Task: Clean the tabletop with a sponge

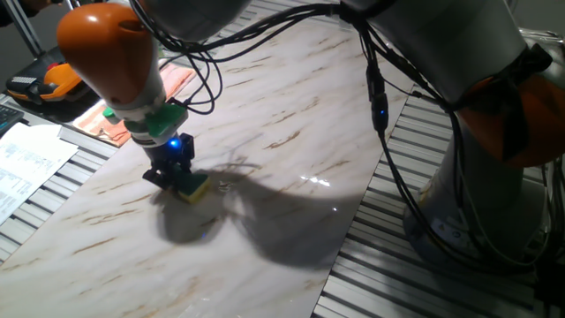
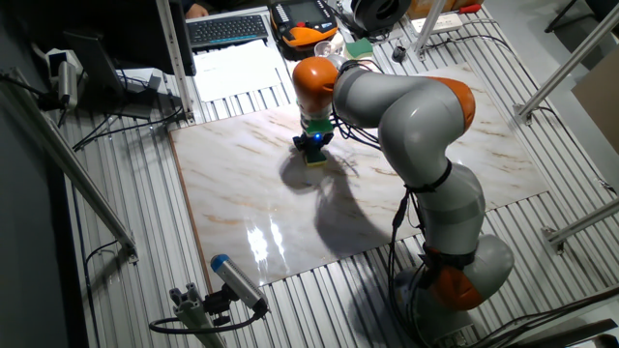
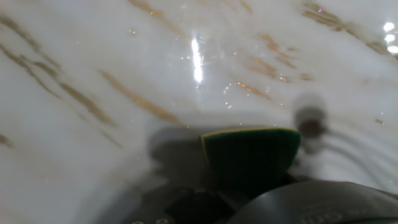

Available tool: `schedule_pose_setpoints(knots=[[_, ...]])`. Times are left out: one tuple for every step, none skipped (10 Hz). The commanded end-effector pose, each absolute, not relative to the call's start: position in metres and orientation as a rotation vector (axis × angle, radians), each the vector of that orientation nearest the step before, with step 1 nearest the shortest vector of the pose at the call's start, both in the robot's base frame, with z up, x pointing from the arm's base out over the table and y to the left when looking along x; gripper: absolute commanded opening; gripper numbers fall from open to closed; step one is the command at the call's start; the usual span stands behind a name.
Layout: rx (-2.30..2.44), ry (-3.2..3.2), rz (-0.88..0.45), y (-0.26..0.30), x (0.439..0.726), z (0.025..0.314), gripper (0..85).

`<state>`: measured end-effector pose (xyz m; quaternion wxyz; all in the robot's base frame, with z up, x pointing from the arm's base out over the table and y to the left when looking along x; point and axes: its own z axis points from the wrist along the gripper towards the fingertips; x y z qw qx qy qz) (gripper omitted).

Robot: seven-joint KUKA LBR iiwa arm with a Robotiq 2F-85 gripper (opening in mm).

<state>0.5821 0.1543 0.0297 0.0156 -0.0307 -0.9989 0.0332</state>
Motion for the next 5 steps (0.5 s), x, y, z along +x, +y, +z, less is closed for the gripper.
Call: schedule_pose_setpoints(knots=[[-0.081, -3.112, 0.106, 0.150, 0.582, 0.028, 0.0], [-0.065, -3.114, 0.111, 0.145, 0.582, 0.027, 0.0], [-0.053, -3.113, 0.111, 0.141, 0.583, 0.027, 0.0], [-0.043, -3.116, 0.121, 0.137, 0.584, 0.027, 0.0], [-0.029, -3.119, 0.129, 0.131, 0.586, 0.026, 0.0]])
